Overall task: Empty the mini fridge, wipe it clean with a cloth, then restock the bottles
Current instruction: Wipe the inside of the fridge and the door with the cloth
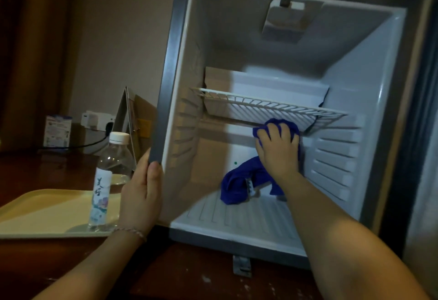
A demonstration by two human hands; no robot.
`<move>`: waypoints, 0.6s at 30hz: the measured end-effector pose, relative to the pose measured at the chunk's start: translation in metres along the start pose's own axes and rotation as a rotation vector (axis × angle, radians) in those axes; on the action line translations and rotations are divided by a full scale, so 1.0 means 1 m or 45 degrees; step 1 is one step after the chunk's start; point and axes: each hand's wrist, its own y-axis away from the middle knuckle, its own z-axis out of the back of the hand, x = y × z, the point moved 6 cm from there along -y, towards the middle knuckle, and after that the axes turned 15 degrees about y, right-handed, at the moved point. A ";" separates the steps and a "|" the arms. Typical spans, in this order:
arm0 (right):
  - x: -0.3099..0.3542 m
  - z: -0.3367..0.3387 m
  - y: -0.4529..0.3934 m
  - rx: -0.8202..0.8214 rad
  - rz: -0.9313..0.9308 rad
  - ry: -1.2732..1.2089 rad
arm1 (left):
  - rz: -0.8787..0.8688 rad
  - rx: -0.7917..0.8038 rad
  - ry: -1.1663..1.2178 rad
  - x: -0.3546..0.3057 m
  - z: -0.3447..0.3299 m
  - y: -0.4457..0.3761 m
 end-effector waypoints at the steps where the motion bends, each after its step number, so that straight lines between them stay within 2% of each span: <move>1: 0.000 0.001 -0.001 0.015 -0.014 0.012 | 0.015 0.001 0.005 0.000 -0.001 0.001; 6: 0.026 0.013 -0.015 0.072 -0.108 -0.035 | 0.045 -0.016 0.016 0.002 -0.001 0.000; 10: 0.073 0.024 -0.030 0.065 0.026 -0.105 | 0.038 -0.007 0.058 0.001 0.000 -0.001; 14: 0.118 0.031 -0.046 0.190 0.120 -0.217 | 0.017 -0.015 0.077 -0.001 0.001 0.000; 18: 0.130 0.033 -0.051 0.139 0.122 -0.276 | 0.003 0.000 0.075 0.000 0.001 -0.001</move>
